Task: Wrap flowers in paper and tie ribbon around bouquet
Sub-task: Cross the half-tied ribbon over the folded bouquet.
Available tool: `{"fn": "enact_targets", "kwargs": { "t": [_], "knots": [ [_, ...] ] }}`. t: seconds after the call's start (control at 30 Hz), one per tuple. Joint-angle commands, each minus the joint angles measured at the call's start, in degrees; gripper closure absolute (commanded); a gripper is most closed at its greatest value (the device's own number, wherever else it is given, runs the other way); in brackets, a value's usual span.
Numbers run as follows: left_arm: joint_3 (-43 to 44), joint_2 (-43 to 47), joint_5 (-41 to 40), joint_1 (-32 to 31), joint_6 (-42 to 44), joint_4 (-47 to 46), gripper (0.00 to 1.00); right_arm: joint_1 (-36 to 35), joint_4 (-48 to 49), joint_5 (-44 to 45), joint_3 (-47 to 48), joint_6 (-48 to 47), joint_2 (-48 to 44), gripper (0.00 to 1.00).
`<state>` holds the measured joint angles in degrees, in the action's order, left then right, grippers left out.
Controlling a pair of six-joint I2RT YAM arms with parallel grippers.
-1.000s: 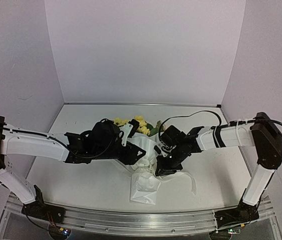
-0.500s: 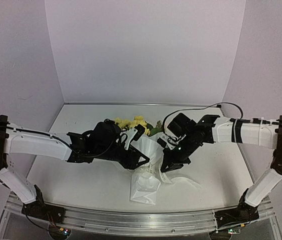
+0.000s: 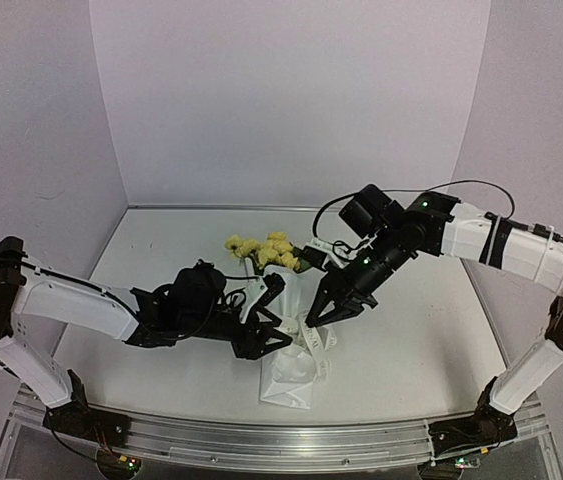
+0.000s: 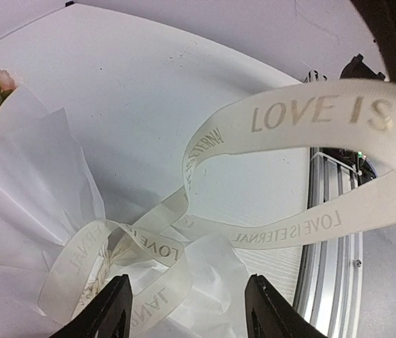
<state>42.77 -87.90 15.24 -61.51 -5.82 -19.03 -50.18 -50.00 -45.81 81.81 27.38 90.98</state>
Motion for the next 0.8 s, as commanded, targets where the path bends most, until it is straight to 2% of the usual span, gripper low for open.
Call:
{"fn": "enact_targets", "kwargs": {
  "t": [0.0, 0.2, 0.43, 0.53, 0.77],
  "knots": [
    [0.12, 1.81, -1.19, -0.4, 8.85, -13.3, 0.43, -0.85, -2.61, -6.0, 4.42, 1.31, 2.3, 1.0],
    [1.12, -0.3, -1.84, -0.8, 9.76, -18.29, 0.43, -1.6, -4.12, -6.31, 5.83, 1.25, 3.52, 1.0],
    [1.84, -1.22, 4.13, -1.91, 10.19, -16.61, 0.43, -1.66, -5.39, -4.41, 6.14, 0.25, 3.57, 1.0],
    [2.6, -1.57, 4.16, -2.42, 10.84, -13.88, 0.43, -1.66, -5.85, -3.62, 6.52, 0.02, 3.62, 1.0],
    [3.68, -3.1, 4.06, -2.48, 10.2, -16.46, 0.43, -2.23, -6.68, -3.58, 7.9, 0.02, 4.55, 1.0]
  ]
}}
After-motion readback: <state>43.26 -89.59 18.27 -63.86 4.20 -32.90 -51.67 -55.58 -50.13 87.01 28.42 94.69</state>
